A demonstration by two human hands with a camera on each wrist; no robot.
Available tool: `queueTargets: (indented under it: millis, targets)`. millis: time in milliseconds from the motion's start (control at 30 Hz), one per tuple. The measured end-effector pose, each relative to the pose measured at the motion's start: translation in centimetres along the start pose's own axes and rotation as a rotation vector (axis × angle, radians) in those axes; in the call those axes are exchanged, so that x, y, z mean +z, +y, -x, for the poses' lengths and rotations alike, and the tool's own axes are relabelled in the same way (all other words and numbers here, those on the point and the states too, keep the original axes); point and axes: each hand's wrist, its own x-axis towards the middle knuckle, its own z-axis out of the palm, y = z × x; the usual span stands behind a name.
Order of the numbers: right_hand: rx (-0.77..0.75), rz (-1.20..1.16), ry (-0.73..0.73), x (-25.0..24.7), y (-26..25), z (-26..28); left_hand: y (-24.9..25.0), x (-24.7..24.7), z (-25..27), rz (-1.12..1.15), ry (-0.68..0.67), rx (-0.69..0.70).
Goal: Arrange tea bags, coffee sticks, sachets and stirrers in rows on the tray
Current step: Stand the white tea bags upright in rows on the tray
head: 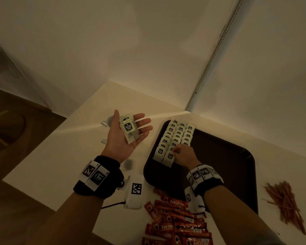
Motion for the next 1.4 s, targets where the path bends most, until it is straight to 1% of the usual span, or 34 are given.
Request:
queueTargets:
  millis: [67, 133, 200, 267, 333, 400, 433, 500, 567, 633, 700, 767, 833, 867, 967, 1100, 1267, 1400]
  targets:
    - [-0.004, -0.041, 0.056, -0.3, -0.6, 0.2, 0.0, -0.2, -0.1, 0.006, 0.005, -0.019]
    - [-0.082, -0.176, 0.182, -1.2, -2.2, 0.8, -0.1, -0.2, -0.2, 0.012, 0.014, -0.052]
    - [-0.279, -0.335, 0.298, -2.7, -5.0, 1.8, -0.3, 0.0, -0.3, 0.002, 0.034, -0.085]
    - [-0.539, -0.401, 0.324, -4.3, -8.1, 3.2, -0.5, 0.6, -0.2, -0.030, 0.048, -0.109]
    - [-0.744, -0.369, 0.287, -5.6, -10.7, 4.3, -0.5, 1.6, 0.0, -0.068, 0.034, -0.125]
    - [-0.840, -0.219, 0.285, -6.3, -12.4, 4.9, -0.4, 2.5, 0.2, -0.092, -0.006, -0.130]
    - [-0.858, -0.140, 0.296, -6.5, -12.9, 4.9, -0.4, 2.9, 0.3, -0.095, -0.031, -0.124]
    - [-0.854, -0.077, 0.301, -7.1, -13.4, 5.0, -0.2, 3.3, 0.4, -0.076, -0.079, -0.109]
    - [-0.859, -0.113, 0.311, -7.8, -13.7, 5.3, 0.1, 3.4, 0.6, -0.058, -0.116, -0.092]
    - [-0.851, -0.227, 0.294, -8.9, -14.3, 5.9, 0.3, 3.6, 0.9, -0.071, -0.134, -0.057]
    - [-0.838, -0.292, 0.317, -10.5, -14.8, 6.4, 0.4, 3.7, 1.1, -0.112, -0.130, -0.004]
    - [-0.816, -0.283, 0.359, -12.2, -15.6, 7.1, 0.3, 3.9, 1.2, -0.161, -0.108, 0.083]
    - [-0.808, -0.261, 0.385, -13.7, -16.5, 7.7, 0.2, 4.3, 1.2, -0.173, -0.050, 0.160]
    - [-0.815, -0.242, 0.402, -14.3, -16.8, 7.9, 0.2, 4.5, 1.2, -0.160, -0.031, 0.180]
    - [-0.832, -0.162, 0.426, -15.8, -17.8, 8.7, 0.2, 5.2, 1.5, -0.125, -0.046, 0.216]
    - [-0.785, -0.117, 0.335, -16.0, -18.2, 9.2, -0.1, 5.7, 1.9, -0.117, -0.058, 0.275]
    - [-0.778, -0.103, 0.367, -15.2, -17.7, 9.4, -0.2, 5.6, 2.8, -0.183, -0.092, 0.275]
    - [-0.767, -0.114, 0.348, -15.1, -17.6, 9.8, -0.1, 5.6, 3.2, -0.202, -0.118, 0.279]
